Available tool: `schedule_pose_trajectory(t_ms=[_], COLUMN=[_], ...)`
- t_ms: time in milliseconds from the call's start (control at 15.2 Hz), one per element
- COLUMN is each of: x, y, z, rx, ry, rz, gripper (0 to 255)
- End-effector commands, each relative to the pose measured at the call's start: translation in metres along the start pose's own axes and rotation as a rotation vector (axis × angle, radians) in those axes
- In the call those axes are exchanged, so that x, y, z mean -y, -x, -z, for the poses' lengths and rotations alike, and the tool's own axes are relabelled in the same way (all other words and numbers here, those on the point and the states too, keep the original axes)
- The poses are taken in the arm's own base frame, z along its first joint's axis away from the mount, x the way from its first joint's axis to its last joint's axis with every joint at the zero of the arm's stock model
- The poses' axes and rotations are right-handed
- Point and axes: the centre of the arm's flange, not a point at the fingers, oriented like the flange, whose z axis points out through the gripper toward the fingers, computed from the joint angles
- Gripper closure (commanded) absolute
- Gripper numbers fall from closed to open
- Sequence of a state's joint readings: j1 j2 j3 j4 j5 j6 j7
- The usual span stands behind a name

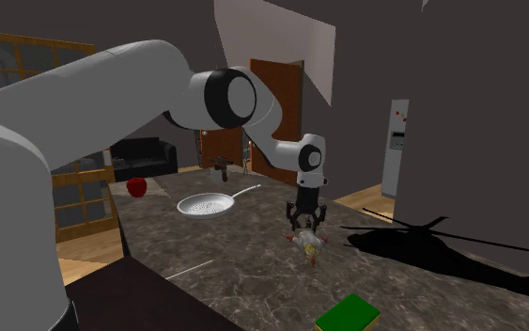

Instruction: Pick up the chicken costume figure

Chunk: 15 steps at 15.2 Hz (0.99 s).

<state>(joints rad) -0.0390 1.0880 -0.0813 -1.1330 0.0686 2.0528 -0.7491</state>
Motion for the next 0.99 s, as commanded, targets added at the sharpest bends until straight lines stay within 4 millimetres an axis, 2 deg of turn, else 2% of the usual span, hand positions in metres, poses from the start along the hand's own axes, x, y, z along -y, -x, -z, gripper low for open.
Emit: schedule_pose_trajectory(t_ms=[0, 198, 924], x=[0.000, -0.001, 0.005], y=[0.000, 0.000, 0.008], z=[-0.001, -0.001, 0.056], rx=[0.001, 0.001, 0.001], ry=[0.000, 0.000, 0.000], rz=[0.000, 0.000, 0.000], gripper=[255, 255, 255])
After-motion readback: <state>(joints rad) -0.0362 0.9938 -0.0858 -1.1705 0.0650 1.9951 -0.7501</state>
